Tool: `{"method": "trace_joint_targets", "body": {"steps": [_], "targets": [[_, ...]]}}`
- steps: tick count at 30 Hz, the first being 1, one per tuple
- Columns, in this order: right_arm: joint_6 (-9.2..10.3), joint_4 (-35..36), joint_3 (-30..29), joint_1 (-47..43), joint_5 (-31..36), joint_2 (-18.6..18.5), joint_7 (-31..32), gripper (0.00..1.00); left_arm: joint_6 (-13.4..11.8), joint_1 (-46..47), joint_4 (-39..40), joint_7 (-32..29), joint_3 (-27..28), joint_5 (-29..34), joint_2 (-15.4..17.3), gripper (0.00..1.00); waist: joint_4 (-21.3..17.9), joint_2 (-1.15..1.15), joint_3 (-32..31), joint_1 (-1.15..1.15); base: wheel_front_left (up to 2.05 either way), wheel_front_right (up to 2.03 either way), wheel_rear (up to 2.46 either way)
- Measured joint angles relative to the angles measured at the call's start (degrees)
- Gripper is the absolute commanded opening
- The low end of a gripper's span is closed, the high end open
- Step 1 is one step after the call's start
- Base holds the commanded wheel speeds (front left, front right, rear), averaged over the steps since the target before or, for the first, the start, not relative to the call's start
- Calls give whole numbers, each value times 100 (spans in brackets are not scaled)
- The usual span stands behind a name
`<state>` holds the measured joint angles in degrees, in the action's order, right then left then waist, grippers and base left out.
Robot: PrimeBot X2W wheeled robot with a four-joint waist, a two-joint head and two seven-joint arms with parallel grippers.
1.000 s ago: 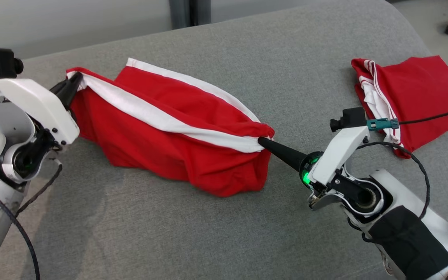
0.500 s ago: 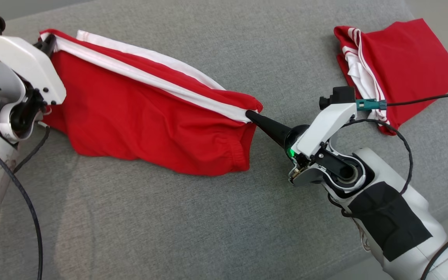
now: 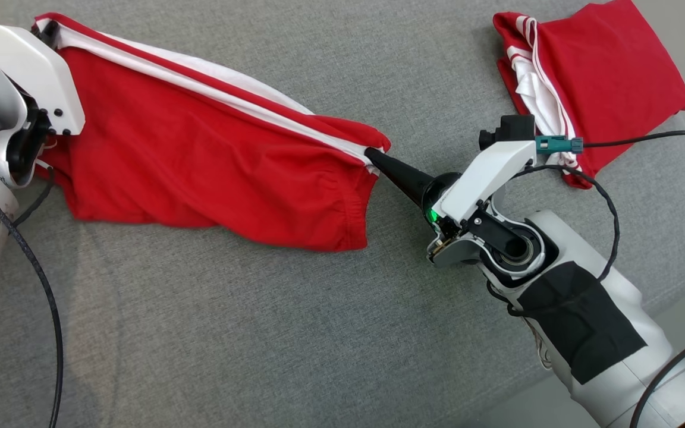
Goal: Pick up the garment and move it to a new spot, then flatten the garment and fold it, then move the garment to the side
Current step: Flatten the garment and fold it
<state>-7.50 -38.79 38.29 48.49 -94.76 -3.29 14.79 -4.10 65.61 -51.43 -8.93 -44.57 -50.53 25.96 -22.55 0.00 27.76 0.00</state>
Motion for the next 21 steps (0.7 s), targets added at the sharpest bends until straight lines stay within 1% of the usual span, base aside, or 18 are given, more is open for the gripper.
{"method": "trace_joint_targets", "body": {"steps": [3, 5, 7, 8, 9, 13, 16, 21], "targets": [[0, 29, 31, 37, -9, 19, -30, 0, 102, 140, -320, 142, -48, 56, -85, 0, -54, 0, 76, 0, 0, 0, 0], [0, 42, 36, 58, -10, 33, -81, 0, 132, 197, -439, 232, -70, 76, -152, 17, -69, 0, 98, 0, 0, 0, 0], [1, 29, 34, 63, -23, 38, -129, 0, 164, 232, -569, 298, -118, 131, -181, 45, -74, 0, 111, 0, 0, 0, 0], [1, 0, 36, 75, -25, 44, -174, 69, 181, 258, -649, 300, -153, 165, -200, 100, -72, 0, 114, 0, 0, 0, 0], [1, -33, 38, 96, -26, 49, -190, 100, 181, 286, -720, 300, -171, 171, -225, 100, -69, 0, 117, 0, 0, 0, 0], [1, -94, 58, 137, -27, 49, -316, 100, 255, 309, -962, 320, -300, 268, -325, 100, -42, 0, 109, 0, 0, 0, 0], [1, -156, 47, 147, -22, 49, -421, 100, 264, 352, -1080, 550, -335, 333, -345, 100, -7, 0, 76, 0, 0, 0, 0], [1, -260, 41, 143, 124, 47, -620, 100, 277, 405, -1178, 1045, -272, 325, -491, 100, 71, 0, -41, 0, 0, 0, 0]]}}
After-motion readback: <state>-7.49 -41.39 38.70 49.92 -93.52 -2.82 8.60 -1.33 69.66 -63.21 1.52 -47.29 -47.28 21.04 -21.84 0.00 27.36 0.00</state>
